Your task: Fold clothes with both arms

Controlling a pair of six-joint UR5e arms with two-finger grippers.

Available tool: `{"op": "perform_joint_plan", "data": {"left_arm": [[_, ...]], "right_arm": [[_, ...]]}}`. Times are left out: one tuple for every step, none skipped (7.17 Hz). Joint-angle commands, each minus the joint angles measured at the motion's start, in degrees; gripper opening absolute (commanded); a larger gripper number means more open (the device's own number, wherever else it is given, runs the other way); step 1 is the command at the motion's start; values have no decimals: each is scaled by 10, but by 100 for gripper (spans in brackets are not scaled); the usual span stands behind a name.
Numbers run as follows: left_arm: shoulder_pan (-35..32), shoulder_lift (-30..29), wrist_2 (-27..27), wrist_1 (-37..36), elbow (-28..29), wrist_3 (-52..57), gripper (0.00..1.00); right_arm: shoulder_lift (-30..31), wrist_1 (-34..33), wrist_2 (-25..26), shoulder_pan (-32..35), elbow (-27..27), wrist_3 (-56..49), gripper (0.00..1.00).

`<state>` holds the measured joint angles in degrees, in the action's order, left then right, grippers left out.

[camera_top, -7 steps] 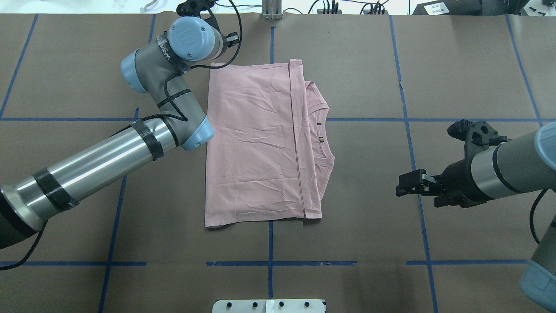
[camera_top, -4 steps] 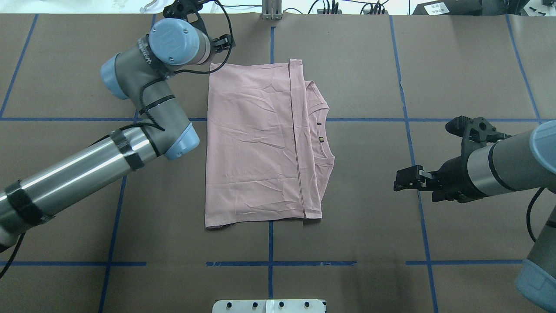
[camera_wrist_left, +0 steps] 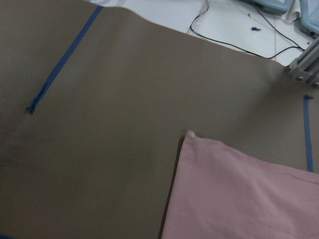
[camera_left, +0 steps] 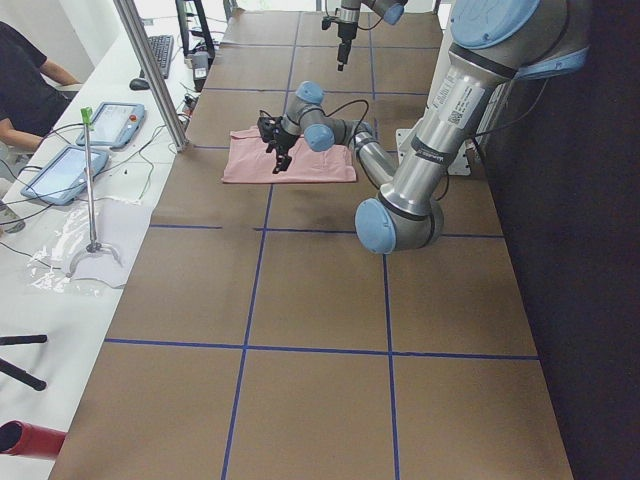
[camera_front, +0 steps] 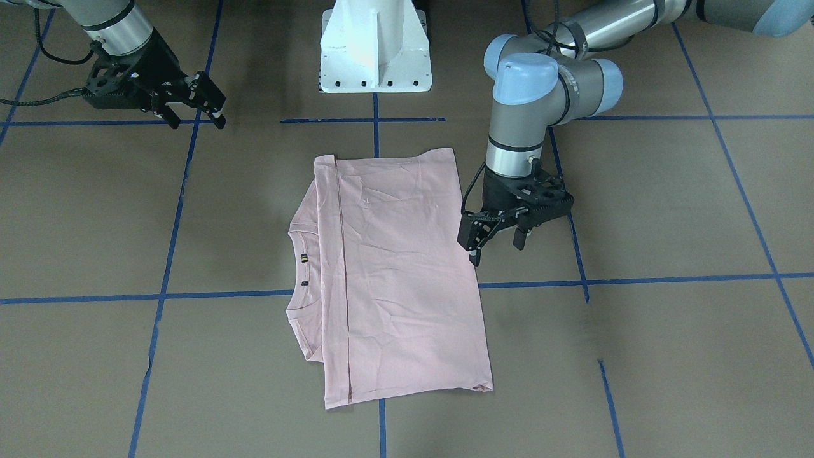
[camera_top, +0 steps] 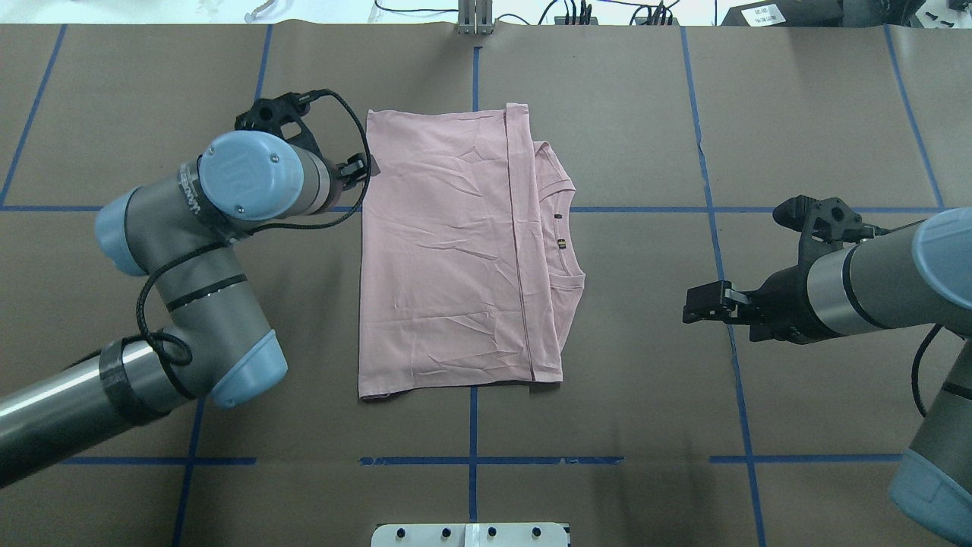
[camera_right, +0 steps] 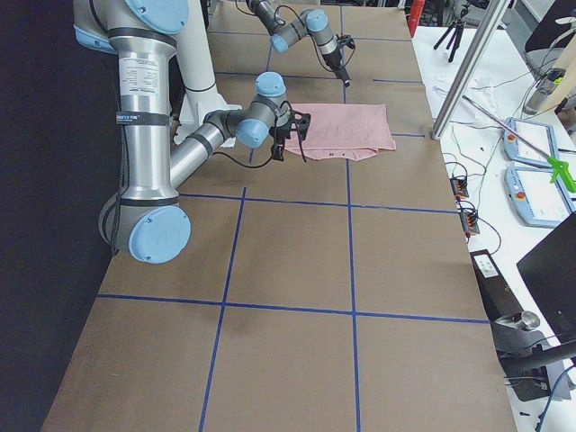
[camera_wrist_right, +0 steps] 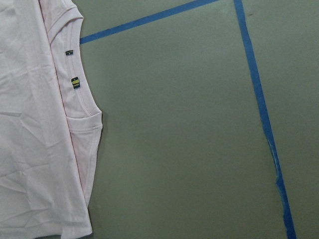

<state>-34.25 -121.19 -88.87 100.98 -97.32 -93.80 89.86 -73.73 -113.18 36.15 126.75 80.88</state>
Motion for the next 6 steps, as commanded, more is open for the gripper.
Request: {"op": "perform_joint_plan", "data": {"left_arm": [[92, 58, 3, -54, -76, -139, 100], [119, 66, 3, -65, -88, -180, 100], [148, 63, 4, -87, -89, -207, 100], [162, 61, 3, -88, -90, -218, 100], [182, 56, 3, -88, -88, -218, 100], [184, 54, 3, -88, -88, -218, 100]], "right_arm": [[-4, 0, 1, 1, -5, 0, 100], [-7, 0, 1, 1, -5, 0, 100], [-11, 0, 1, 1, -5, 0, 100], [-13, 1, 1, 1, -5, 0, 100], [-14, 1, 1, 1, -5, 0, 100], [-13, 1, 1, 2, -5, 0, 100]]}}
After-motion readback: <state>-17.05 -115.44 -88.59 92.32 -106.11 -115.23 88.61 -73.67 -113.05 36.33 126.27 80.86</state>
